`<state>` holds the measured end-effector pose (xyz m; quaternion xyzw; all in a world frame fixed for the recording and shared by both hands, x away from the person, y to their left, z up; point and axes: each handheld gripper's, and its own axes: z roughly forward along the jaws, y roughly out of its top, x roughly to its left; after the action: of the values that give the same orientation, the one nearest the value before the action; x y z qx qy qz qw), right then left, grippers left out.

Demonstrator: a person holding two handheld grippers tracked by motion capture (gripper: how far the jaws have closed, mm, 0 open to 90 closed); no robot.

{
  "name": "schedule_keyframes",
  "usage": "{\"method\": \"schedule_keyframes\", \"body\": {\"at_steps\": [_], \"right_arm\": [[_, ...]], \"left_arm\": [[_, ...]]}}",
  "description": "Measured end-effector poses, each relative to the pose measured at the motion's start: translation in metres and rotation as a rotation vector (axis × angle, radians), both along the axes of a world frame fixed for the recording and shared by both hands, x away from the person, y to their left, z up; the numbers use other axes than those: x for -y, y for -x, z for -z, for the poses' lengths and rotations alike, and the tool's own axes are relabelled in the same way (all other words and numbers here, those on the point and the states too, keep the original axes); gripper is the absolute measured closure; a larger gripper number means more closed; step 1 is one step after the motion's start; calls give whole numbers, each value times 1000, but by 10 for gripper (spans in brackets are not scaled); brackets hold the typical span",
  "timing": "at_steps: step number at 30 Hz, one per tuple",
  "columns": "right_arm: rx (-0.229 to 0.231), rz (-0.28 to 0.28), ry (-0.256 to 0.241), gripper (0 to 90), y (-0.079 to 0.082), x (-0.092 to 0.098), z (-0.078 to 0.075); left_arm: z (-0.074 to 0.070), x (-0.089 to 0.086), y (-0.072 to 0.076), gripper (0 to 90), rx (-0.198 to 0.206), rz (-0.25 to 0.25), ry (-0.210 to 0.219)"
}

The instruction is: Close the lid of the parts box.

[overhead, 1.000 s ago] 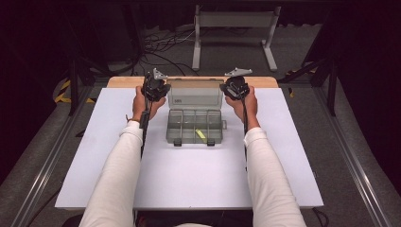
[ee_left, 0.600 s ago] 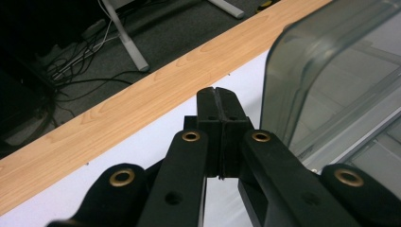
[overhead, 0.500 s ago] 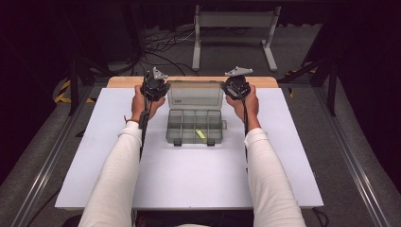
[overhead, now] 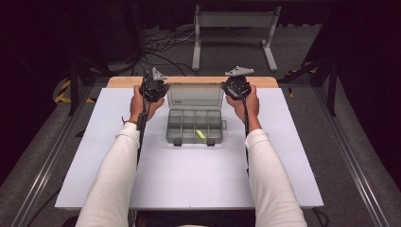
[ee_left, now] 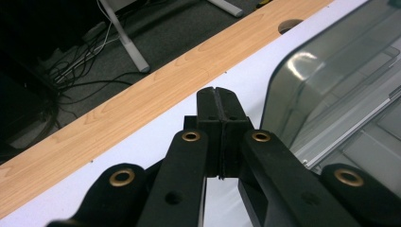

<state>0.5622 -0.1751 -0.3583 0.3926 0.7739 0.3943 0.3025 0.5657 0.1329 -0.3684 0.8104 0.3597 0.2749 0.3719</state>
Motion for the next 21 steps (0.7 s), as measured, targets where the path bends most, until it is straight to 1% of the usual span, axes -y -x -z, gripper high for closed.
{"method": "schedule_keyframes", "body": {"at_steps": [3, 4, 6, 9, 10, 12, 16, 18, 21], "right_arm": [[1, -1, 2, 900, 2, 0, -2], [2, 0, 5, 900, 2, -1, -2], [3, 1, 8, 900, 4, -1, -2], [3, 2, 10, 900, 6, -1, -3], [4, 2, 10, 900, 7, -1, -3], [6, 0, 6, 900, 8, -1, -4], [8, -2, 26, 900, 11, -2, -6], [10, -3, 24, 900, 13, -2, -6], [10, -8, 23, 900, 16, -2, -7]], "left_arm": [[-1, 0, 2, 897, 5, -1, -15], [-2, 0, 3, 897, 2, 5, -20], [-4, 0, 5, 897, 5, 2, -17], [-6, 0, 8, 898, 24, -1, -23], [-6, 0, 9, 897, 21, 4, -22], [-6, 0, 10, 897, 21, 11, -33], [-7, -1, 13, 897, 25, 18, -49], [-6, -1, 14, 897, 21, 21, -41], [-6, -1, 15, 897, 24, 25, -46]]}}
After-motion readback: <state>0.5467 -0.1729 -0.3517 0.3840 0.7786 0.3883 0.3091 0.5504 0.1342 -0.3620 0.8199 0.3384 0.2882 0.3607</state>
